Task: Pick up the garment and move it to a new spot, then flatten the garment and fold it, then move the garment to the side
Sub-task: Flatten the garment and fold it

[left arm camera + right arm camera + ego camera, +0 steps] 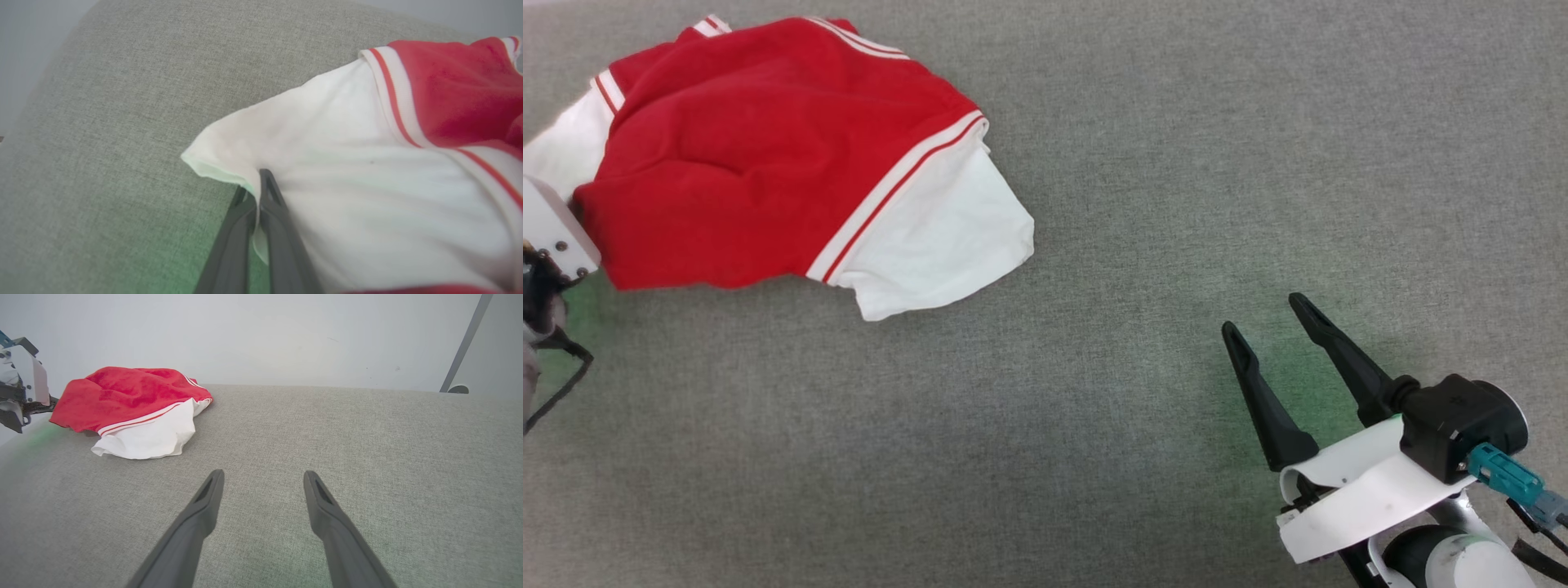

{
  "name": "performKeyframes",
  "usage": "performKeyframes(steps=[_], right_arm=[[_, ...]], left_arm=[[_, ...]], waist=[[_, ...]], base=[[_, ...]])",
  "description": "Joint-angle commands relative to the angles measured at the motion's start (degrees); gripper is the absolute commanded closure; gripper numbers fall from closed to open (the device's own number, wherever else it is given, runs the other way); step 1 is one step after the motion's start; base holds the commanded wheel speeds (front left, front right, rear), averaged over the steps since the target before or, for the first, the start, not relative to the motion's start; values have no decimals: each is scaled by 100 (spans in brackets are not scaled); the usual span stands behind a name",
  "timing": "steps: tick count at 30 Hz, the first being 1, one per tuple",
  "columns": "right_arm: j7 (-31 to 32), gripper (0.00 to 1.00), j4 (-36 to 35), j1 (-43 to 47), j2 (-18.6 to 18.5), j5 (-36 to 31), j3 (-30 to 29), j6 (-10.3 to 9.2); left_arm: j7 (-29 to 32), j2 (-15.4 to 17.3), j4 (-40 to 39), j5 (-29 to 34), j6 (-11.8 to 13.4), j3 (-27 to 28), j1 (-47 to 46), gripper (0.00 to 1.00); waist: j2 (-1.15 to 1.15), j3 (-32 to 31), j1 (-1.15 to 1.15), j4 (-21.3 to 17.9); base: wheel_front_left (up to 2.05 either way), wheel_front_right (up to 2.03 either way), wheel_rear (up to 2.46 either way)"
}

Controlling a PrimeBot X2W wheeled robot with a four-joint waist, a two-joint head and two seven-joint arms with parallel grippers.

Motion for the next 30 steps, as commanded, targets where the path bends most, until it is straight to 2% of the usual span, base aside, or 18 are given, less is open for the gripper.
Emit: performKeyframes(steps=[1,7,11,17,22,27,30], right_arm=[[18,0,-27,-26,9,-16,4,-8],[80,0,4,-176,-120,-13,182,-8],[195,0,115,-477,-335,55,474,-8],[581,0,629,-1101,-645,334,983,-8],[1016,0,1268,-1567,-897,782,1266,-8],[1565,0,1910,-2143,-1137,1235,1451,-8],[1945,0,2290,-2526,-1209,1473,1573,-8]], left_arm=[[63,11,22,13,33,-19,120,0],[-289,-51,9,-50,-128,85,8,0],[-652,-170,-71,-155,-375,203,95,0],[-1174,-429,-248,-196,-750,240,457,0],[-1723,-771,-537,-201,-932,235,923,0],[-2056,-1062,-1082,-21,-905,240,1532,0],[-2090,-1036,-1737,394,-619,501,1770,0]], waist=[[0,-17,0,4],[0,-250,0,145],[0,-562,0,342],[0,-1048,0,768],[0,-1295,0,1215],[0,-1376,0,1622],[0,-1359,0,1841]], base=[[0,0,0],[0,0,0],[0,0,0],[0,0,0],[0,0,0],[0,0,0],[0,0,0]])
